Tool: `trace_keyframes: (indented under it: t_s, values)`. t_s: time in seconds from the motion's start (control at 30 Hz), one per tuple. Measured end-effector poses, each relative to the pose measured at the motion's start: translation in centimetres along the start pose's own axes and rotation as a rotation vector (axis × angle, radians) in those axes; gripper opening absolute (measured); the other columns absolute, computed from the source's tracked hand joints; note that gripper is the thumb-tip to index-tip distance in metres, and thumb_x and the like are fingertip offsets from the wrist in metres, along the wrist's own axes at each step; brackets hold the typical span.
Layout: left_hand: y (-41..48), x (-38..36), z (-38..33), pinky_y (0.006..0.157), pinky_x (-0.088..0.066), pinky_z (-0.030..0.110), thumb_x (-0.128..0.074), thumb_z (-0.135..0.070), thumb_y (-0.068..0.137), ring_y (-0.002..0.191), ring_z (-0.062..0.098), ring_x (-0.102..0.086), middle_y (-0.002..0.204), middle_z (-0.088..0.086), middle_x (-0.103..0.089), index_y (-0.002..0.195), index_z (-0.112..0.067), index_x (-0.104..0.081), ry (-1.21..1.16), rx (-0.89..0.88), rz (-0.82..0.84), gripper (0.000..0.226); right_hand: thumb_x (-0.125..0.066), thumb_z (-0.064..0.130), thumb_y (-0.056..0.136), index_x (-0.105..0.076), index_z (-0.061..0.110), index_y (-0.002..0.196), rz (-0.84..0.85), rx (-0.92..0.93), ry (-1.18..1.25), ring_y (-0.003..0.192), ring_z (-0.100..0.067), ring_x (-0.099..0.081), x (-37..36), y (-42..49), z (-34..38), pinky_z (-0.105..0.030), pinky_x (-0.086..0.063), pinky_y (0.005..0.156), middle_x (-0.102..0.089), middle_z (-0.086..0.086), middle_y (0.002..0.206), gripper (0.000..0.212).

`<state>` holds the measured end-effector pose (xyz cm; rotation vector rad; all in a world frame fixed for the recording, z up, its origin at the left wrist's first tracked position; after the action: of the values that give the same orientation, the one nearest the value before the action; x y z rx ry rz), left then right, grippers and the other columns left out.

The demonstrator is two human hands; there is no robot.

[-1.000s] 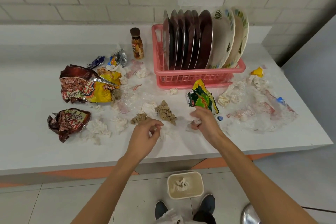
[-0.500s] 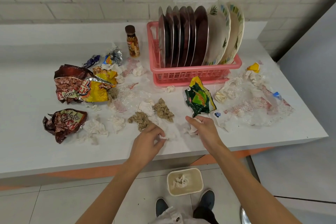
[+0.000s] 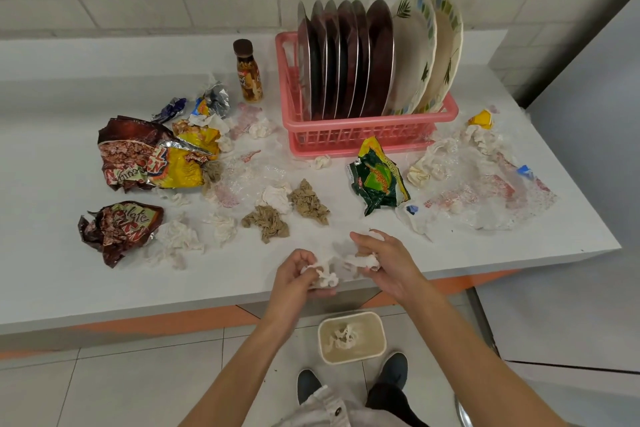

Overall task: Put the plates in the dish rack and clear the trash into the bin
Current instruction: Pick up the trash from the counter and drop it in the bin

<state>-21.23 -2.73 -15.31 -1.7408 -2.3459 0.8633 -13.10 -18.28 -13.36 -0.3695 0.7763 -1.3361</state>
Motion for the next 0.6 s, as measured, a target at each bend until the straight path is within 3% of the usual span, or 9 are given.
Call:
trace_keyframes:
  t_s: [0.13,0.33,0.43,0.5,0.6]
  values:
    - [-1.3,-1.9,0.8,0.061,-0.059,0.043,-0.044,0.007,0.094,0.065,0.020,-0.065,0.086,0.012,-0.062,0.100,-0.006,-0.058,0.003,0.072,0.068,0.020,-0.068,0.003,0.085,-0.047,0.016,0.067,0.000,0.022,0.024,0.043,-0.010,-0.038,-0.4,-0.5,-1.0,-0.022,-0.039,0.040,-0.036,0.002,0.052,0.031]
    - [-1.7,-3.5,0.3,0.065,-0.060,0.036,-0.049,0.002,0.097,0.079,0.022,-0.070,0.097,0.019,-0.069,0.100,-0.009,-0.068,0.075,0.004,0.118,0.022,-0.062,0.014,0.092,-0.063,0.011,0.086,-0.096,0.115,-0.225,0.065,-0.015,-0.059,-0.7,-0.9,-2.0,-0.027,-0.048,0.057,-0.062,-0.003,0.071,0.007]
    - [-1.5,-3.6,-0.1,0.065,-0.058,0.029,-0.049,0.002,0.097,0.079,0.016,-0.071,0.099,0.010,-0.071,0.107,-0.011,-0.070,0.131,-0.035,0.112,0.026,-0.060,0.020,0.094,-0.069,0.009,0.091,-0.075,0.158,-0.340,0.080,-0.023,-0.068,-1.2,-1.0,-2.5,-0.034,-0.054,0.072,-0.072,-0.010,0.087,0.015]
    - [-1.3,-3.5,-0.3,0.065,-0.058,0.030,-0.050,0.003,0.096,0.078,0.020,-0.071,0.097,0.006,-0.073,0.112,-0.010,-0.069,0.210,-0.080,0.114,0.028,-0.058,0.028,0.096,-0.070,0.006,0.089,-0.041,0.155,-0.387,0.074,-0.022,-0.070,-1.7,-1.3,-2.8,-0.031,-0.054,0.067,-0.074,-0.010,0.081,0.026]
    - [-1.1,-3.0,-0.6,0.060,-0.058,0.033,-0.050,0.003,0.094,0.069,0.022,-0.070,0.082,0.002,-0.073,0.108,-0.009,-0.072,0.395,-0.166,0.077,0.028,-0.059,0.035,0.095,-0.065,0.007,0.070,-0.056,0.259,-0.564,0.058,-0.013,-0.060,-1.6,-1.5,-2.5,-0.024,-0.045,0.056,-0.065,-0.002,0.061,0.039]
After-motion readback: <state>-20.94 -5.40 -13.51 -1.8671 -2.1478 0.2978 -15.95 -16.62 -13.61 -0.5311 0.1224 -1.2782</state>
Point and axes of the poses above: each hand's wrist, its own y-axis towards the middle knuckle, its own x-axis out of the back of the hand, z = x × y, the point moved 3 cm from there along y, towards the middle knuckle
